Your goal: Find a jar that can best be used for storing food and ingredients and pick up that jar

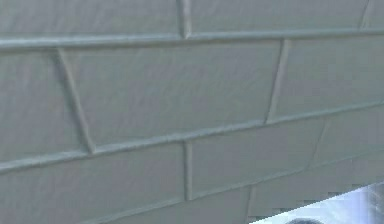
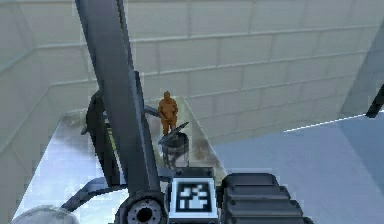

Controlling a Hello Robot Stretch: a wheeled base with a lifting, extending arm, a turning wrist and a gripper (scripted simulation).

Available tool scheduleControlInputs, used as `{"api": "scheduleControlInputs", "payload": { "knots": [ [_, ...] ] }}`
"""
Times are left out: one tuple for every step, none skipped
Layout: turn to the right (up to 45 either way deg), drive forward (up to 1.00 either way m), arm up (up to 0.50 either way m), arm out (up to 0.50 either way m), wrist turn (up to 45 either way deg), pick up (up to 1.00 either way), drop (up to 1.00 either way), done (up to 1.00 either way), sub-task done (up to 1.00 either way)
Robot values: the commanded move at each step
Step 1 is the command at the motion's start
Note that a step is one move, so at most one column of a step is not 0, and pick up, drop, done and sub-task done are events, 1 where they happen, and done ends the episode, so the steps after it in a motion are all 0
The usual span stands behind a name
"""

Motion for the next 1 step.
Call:
{"api": "scheduleControlInputs", "payload": {
  "knots": [
    [0.0, 0.00, 0.00, 0.36, 0.0, 0.00, 0.00, 0.00, 0.00]
  ]
}}
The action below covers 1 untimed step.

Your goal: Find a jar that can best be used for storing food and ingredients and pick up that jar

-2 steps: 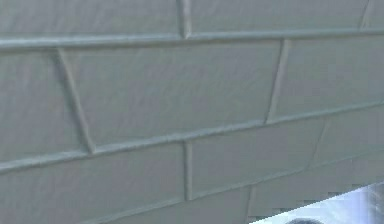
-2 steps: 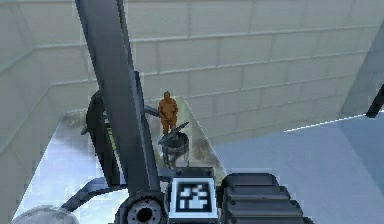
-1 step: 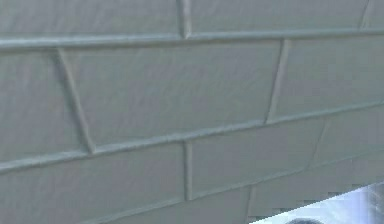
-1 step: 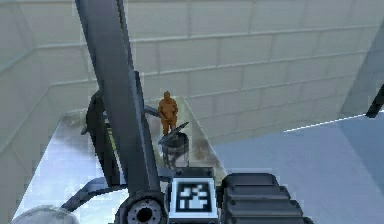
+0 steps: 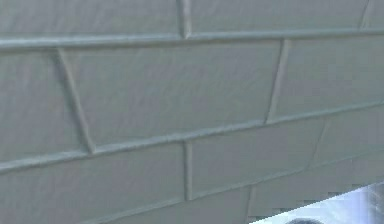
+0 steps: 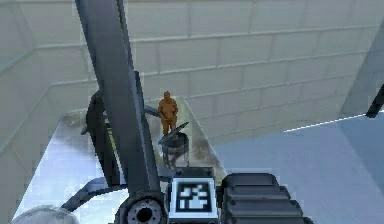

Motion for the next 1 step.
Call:
{"api": "scheduleControlInputs", "payload": {
  "knots": [
    [0.0, 0.00, 0.00, 0.00, 0.0, 1.00, 0.00, 0.00, 0.00]
  ]
}}
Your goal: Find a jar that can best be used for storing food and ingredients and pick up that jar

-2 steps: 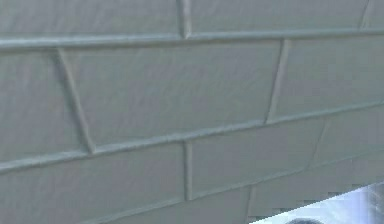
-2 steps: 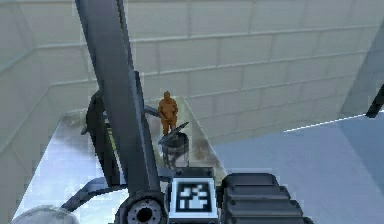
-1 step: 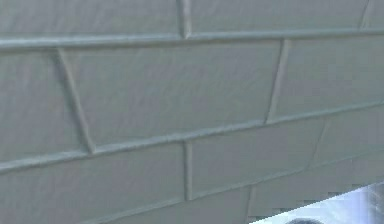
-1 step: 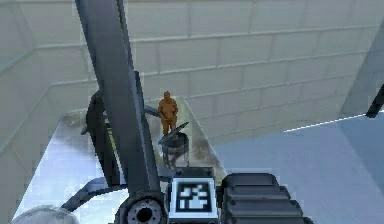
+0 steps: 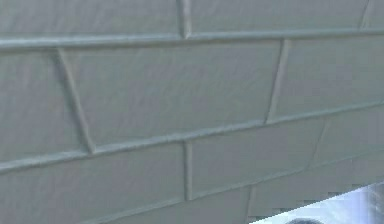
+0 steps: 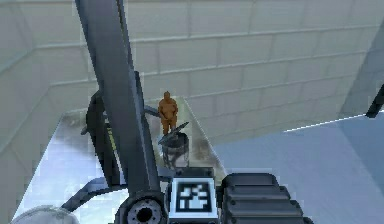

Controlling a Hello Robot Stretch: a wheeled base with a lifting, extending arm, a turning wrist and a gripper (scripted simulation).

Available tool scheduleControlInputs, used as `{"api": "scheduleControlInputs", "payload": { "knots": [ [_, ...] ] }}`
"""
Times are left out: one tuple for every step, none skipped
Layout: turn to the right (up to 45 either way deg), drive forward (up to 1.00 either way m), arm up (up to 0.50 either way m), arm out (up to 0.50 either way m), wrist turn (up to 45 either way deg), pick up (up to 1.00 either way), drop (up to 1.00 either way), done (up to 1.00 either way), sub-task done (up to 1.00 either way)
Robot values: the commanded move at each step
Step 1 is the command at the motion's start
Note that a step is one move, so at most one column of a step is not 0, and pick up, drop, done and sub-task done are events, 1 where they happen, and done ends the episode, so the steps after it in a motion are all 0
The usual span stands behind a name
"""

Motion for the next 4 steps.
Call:
{"api": "scheduleControlInputs", "payload": {
  "knots": [
    [0.0, 0.00, 0.00, 0.36, 0.0, 0.00, 0.00, 0.00, 0.00],
    [-15.0, 0.00, 0.00, 0.00, 0.0, 0.00, 0.00, 0.00, 0.00],
    [0.0, 0.10, 0.00, 0.00, 0.0, 0.00, 0.00, 0.00, 0.00],
    [15.0, 0.00, 0.00, 0.00, 0.0, 0.00, 0.00, 0.00, 0.00]
  ]
}}
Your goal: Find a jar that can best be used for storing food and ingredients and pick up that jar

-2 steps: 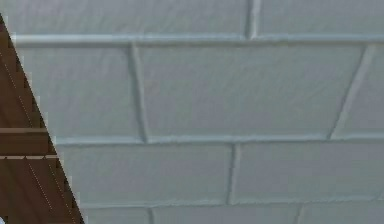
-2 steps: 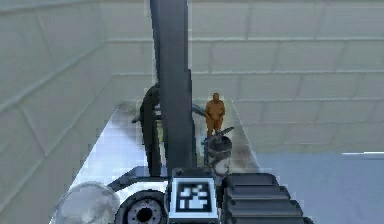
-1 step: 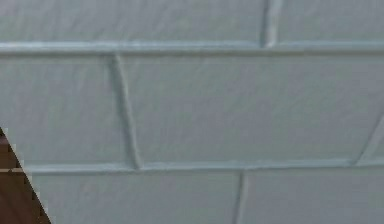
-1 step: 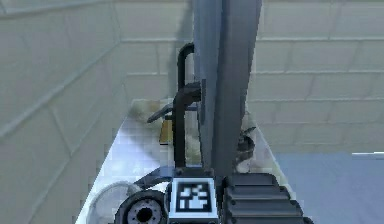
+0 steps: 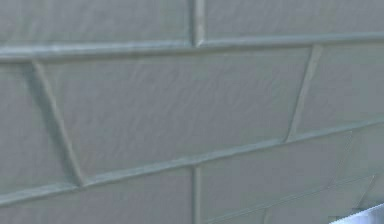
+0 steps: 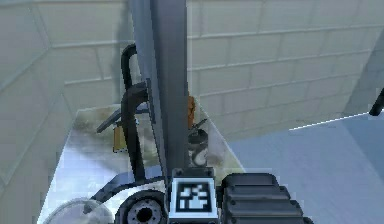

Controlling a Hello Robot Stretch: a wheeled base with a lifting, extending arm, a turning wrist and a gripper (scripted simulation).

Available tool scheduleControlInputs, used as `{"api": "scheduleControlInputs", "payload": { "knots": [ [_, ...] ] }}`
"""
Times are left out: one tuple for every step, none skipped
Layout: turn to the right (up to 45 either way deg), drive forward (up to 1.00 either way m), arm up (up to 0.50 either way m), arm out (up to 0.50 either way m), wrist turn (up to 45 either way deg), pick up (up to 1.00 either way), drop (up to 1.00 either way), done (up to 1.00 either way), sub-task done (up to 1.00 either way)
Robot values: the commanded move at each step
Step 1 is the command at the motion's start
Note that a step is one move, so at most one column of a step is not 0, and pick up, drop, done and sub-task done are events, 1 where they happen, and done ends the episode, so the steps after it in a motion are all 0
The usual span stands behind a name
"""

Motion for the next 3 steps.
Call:
{"api": "scheduleControlInputs", "payload": {
  "knots": [
    [0.0, 0.00, 0.00, 0.36, 0.0, 0.00, 0.00, 0.00, 0.00],
    [0.0, 0.00, 0.00, 0.36, 0.0, 0.00, 0.00, 0.00, 0.00],
    [0.0, 0.00, 0.00, 0.00, 0.0, 1.00, 0.00, 0.00, 0.00]
  ]
}}
